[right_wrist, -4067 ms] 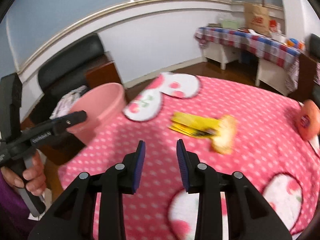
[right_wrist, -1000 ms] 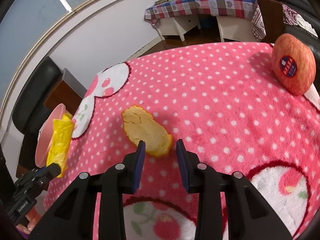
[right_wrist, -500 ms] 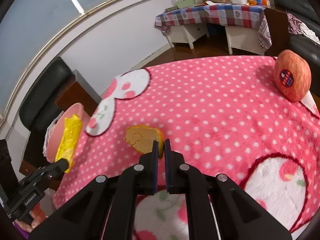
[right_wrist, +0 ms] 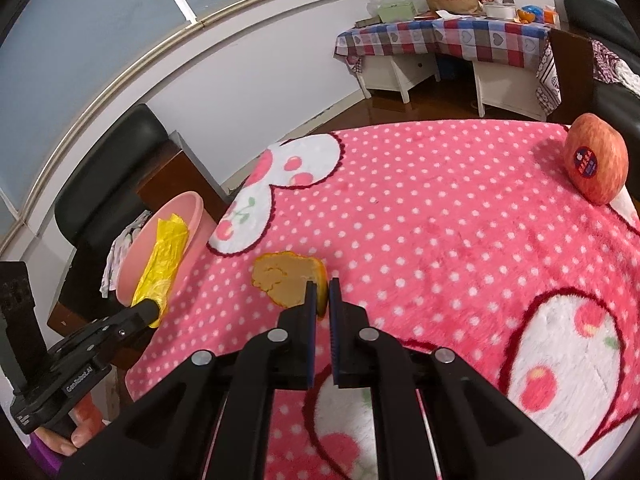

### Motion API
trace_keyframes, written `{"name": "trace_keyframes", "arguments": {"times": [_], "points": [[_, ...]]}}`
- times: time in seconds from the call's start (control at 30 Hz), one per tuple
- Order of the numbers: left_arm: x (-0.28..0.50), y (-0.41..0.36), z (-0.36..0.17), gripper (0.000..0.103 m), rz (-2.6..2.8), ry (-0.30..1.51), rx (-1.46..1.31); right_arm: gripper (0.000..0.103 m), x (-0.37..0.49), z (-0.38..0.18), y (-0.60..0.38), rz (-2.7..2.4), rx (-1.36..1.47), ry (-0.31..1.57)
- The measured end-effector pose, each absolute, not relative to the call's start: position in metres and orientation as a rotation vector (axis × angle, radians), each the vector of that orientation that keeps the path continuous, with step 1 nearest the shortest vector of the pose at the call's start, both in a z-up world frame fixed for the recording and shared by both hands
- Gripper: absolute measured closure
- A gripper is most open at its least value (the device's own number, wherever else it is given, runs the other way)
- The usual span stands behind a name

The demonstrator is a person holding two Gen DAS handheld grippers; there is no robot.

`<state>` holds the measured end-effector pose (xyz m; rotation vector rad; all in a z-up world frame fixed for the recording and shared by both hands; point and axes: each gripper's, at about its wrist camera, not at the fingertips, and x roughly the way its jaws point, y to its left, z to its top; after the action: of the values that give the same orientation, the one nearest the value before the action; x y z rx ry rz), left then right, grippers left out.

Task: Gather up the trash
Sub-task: 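Carry the yellow bag with the left gripper while the right carries the banana peel to the bucket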

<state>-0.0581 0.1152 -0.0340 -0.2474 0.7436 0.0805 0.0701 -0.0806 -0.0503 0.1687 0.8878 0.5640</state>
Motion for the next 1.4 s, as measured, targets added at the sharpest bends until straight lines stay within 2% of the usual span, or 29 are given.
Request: {"name": "trace_keyframes", "arguments": {"times": [0.8,1.4], "points": [[-0.074,0.1,-0.027,0.095,0.158,0.715,-0.201,0.097,0.047,-0.037,-0.08,0.612,0.146,0.833],[-0.079,0.152,-0.033,0.095,0.278,0.701,-0.279,0.097,0.054,-0.023,-0.015,0.709,0.062,0.806]]}}
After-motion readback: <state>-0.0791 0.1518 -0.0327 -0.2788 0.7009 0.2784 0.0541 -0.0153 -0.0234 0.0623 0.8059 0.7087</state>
